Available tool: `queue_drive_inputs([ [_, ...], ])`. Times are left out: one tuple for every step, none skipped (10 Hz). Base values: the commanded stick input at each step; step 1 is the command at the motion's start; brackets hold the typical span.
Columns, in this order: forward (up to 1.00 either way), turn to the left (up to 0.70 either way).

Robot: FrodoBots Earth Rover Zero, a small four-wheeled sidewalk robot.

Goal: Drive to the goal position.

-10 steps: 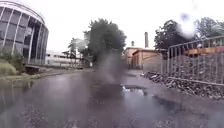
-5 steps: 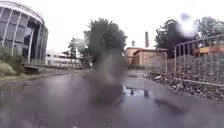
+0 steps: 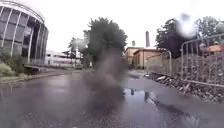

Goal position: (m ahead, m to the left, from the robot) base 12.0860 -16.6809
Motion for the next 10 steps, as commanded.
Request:
queue_drive_inputs([
  [0.70, 0.00],
  [0.70, 0.00],
  [0.70, 0.00],
  [0.70, 0.00],
  [0.70, 0.00],
  [0.70, 0.00],
  [0.70, 0.00],
  [0.70, 0.00],
  [0.70, 0.00],
  [0.70, 0.00],
])
